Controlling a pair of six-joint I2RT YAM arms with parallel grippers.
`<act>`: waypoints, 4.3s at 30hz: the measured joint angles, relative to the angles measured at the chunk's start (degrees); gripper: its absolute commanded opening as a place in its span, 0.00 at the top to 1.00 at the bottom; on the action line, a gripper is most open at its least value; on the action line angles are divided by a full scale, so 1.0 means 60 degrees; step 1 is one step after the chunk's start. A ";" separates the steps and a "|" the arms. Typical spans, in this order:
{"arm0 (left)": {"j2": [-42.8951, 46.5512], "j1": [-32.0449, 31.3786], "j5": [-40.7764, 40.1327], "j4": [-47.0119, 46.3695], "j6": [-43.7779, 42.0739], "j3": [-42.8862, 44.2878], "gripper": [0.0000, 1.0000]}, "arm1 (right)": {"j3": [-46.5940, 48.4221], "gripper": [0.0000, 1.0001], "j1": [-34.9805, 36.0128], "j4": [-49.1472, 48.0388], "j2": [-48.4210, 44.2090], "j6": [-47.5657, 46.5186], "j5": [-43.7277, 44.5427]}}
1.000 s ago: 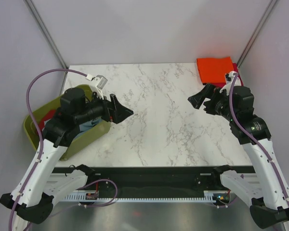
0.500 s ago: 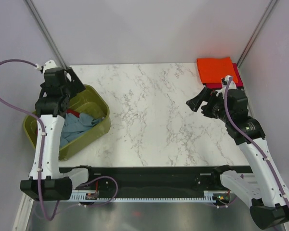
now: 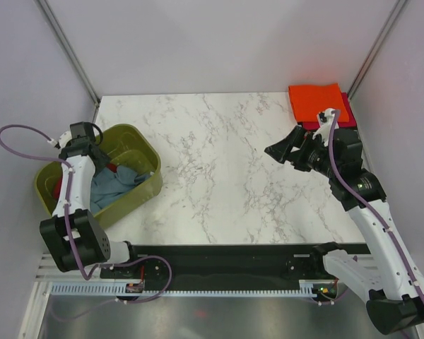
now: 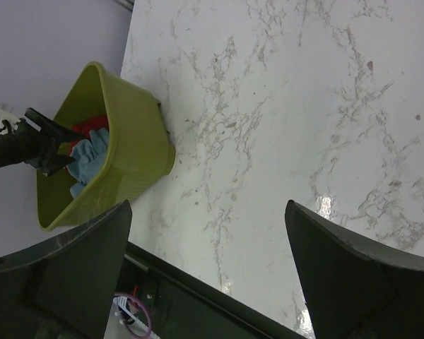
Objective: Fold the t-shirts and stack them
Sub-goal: Grab the tshirt from the pile, then move the tshirt to the center of the board, then flatten the tshirt out
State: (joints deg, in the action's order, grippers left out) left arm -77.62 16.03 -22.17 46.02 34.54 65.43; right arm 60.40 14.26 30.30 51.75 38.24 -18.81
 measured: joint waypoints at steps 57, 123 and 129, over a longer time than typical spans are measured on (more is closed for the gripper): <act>0.2441 -0.5173 0.8881 -1.0495 0.3876 0.2827 0.87 | 0.0098 0.02 0.0000 -0.0200 -0.0423 -0.0051 -0.0109; -0.1847 -1.6382 0.1231 -0.4193 0.0579 -0.1778 0.45 | -0.3129 0.69 -0.1974 -0.1927 0.5515 0.3581 0.5898; -0.2433 -1.6400 0.0594 -0.3745 0.0586 -0.1570 0.43 | -0.3228 0.77 -0.1985 -0.2197 0.5544 0.3413 0.5836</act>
State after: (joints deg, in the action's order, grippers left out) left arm -92.23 -82.37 -18.61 23.55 38.06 56.01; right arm 41.04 2.35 17.12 85.01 58.72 16.21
